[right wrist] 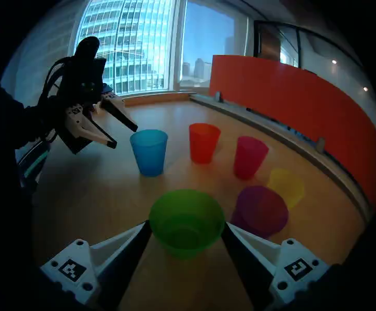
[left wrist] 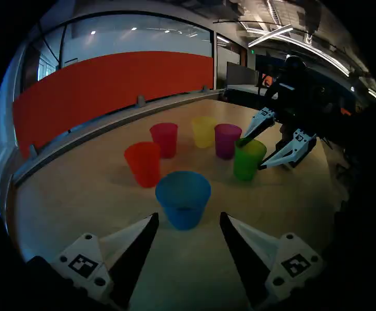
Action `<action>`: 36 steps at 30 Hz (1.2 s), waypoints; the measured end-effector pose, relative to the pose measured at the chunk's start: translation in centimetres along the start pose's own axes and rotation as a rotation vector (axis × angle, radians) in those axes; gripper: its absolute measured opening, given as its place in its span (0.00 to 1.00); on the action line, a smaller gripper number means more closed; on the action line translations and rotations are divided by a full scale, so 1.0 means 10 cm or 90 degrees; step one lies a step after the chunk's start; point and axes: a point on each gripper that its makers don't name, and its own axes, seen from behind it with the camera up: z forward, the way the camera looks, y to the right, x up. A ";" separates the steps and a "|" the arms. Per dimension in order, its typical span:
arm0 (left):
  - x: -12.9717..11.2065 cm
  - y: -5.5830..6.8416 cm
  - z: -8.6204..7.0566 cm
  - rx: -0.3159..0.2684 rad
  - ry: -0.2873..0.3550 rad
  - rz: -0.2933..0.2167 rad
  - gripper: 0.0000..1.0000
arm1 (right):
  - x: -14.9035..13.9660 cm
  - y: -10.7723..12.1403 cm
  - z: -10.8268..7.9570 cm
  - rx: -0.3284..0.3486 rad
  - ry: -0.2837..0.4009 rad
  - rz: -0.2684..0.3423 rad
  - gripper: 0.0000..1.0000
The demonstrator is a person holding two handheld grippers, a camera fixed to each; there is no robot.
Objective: Pour water
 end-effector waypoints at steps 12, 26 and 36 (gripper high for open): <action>0.01 -0.02 0.03 -0.001 0.001 0.000 0.87 | 0.03 0.01 0.08 -0.003 0.007 0.010 0.92; -0.02 -0.03 0.08 -0.005 -0.007 0.004 0.87 | 0.04 0.02 0.02 0.002 0.009 0.027 0.91; 0.00 -0.02 0.23 -0.013 -0.012 0.005 0.87 | 0.11 0.02 -0.11 0.002 0.021 0.027 0.91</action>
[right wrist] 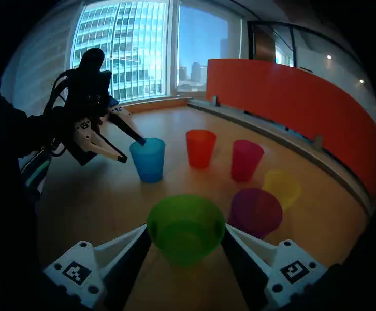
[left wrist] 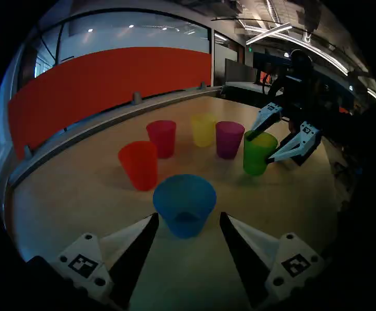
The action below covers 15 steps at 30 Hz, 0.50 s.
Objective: Pour water
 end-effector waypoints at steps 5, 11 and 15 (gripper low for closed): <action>0.02 -0.01 0.09 0.002 -0.003 0.011 0.87 | 0.01 -0.01 -0.07 -0.002 0.001 -0.007 0.91; 0.06 0.00 0.18 -0.002 -0.004 0.011 0.87 | 0.01 -0.04 -0.13 -0.002 0.001 -0.019 0.91; 0.09 -0.02 0.23 -0.001 -0.007 0.012 0.87 | 0.02 -0.04 -0.16 -0.004 0.002 -0.019 0.91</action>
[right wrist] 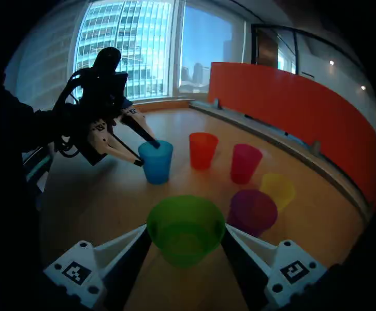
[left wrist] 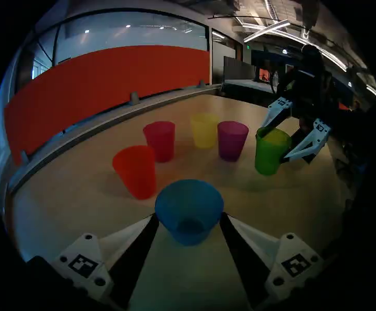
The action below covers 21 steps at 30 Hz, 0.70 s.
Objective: Pour water
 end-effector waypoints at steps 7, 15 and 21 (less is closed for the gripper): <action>0.04 -0.01 0.10 -0.003 -0.006 0.006 0.87 | 0.00 0.01 -0.04 -0.002 0.002 0.002 0.91; 0.08 0.00 0.17 -0.004 -0.011 0.015 0.87 | -0.02 0.02 -0.07 -0.004 0.002 0.002 0.91; 0.10 0.00 0.22 -0.006 -0.013 0.017 0.87 | -0.03 0.03 -0.08 -0.005 0.001 0.002 0.91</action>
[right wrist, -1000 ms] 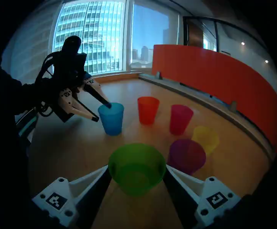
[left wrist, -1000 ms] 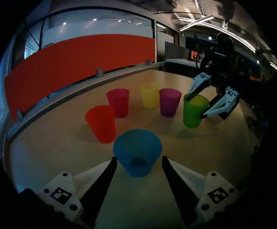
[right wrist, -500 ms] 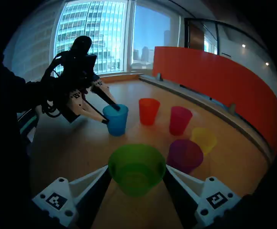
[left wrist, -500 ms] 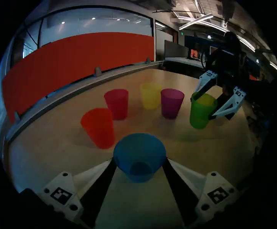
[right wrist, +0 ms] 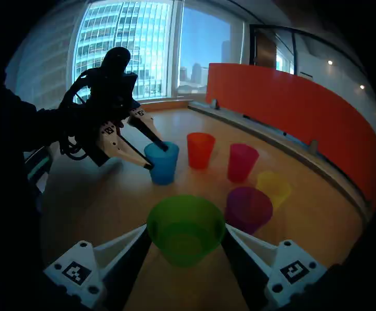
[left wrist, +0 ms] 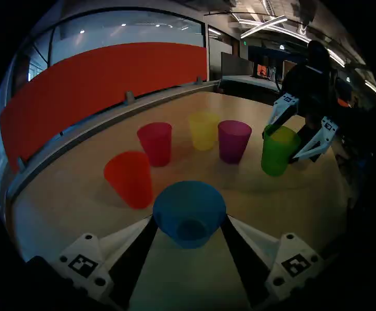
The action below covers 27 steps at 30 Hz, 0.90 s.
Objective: Pour water
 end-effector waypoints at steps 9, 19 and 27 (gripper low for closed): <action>0.00 0.01 0.06 -0.003 -0.007 0.004 0.87 | -0.02 0.00 0.00 0.000 -0.002 -0.001 0.91; 0.00 0.00 0.10 0.001 -0.010 0.004 0.87 | -0.03 0.00 -0.01 0.000 -0.004 -0.001 0.91; 0.03 0.00 0.11 0.002 0.001 -0.007 0.85 | -0.02 -0.02 -0.02 0.001 -0.003 -0.003 0.91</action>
